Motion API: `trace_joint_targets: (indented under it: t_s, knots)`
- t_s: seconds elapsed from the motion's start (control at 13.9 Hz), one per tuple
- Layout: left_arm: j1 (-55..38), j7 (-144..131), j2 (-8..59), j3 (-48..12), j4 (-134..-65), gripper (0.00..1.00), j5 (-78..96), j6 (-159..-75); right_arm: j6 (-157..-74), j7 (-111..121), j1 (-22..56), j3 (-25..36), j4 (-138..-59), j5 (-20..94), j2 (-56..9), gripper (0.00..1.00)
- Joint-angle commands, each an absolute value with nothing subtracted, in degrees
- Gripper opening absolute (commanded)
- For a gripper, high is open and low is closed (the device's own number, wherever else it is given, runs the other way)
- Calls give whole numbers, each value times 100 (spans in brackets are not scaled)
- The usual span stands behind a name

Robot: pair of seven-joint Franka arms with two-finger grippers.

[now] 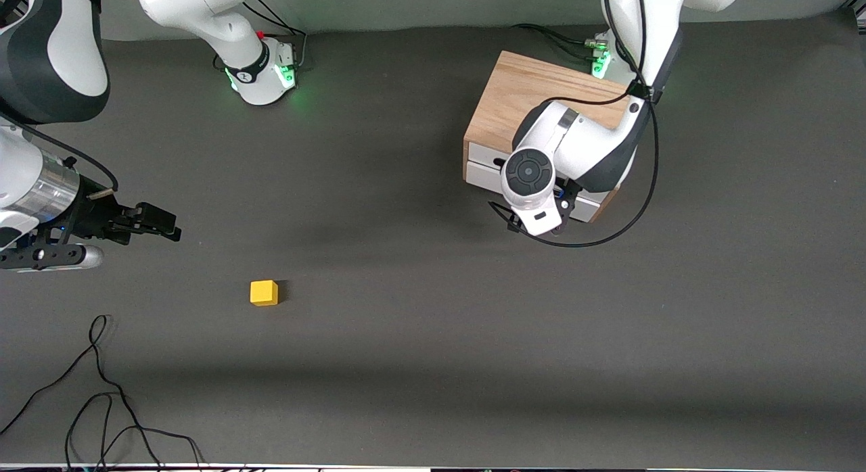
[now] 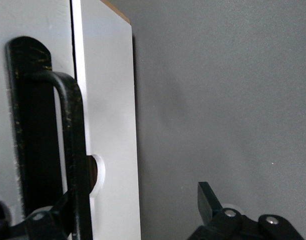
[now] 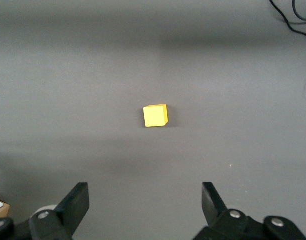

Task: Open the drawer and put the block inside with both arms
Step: 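Pull the drawer handle outward with the left gripper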

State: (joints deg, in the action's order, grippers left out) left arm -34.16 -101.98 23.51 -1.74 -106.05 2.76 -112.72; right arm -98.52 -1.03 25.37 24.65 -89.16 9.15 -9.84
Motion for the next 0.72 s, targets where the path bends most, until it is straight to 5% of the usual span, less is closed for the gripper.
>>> trace_joint_targets:
  t_s: [0.0, 0.65]
  knots:
    - [-3428, -10038, 2504, -123, -10311, 100, 211, -11303, -9817, -246, 2418, 2479, -8780, 1037, -1037, 100]
    - [-3428, -9949, 2961, -97, -9696, 100, 97, -11610, -9844, -150, 2391, 2443, -8745, 1229, -1046, 100]
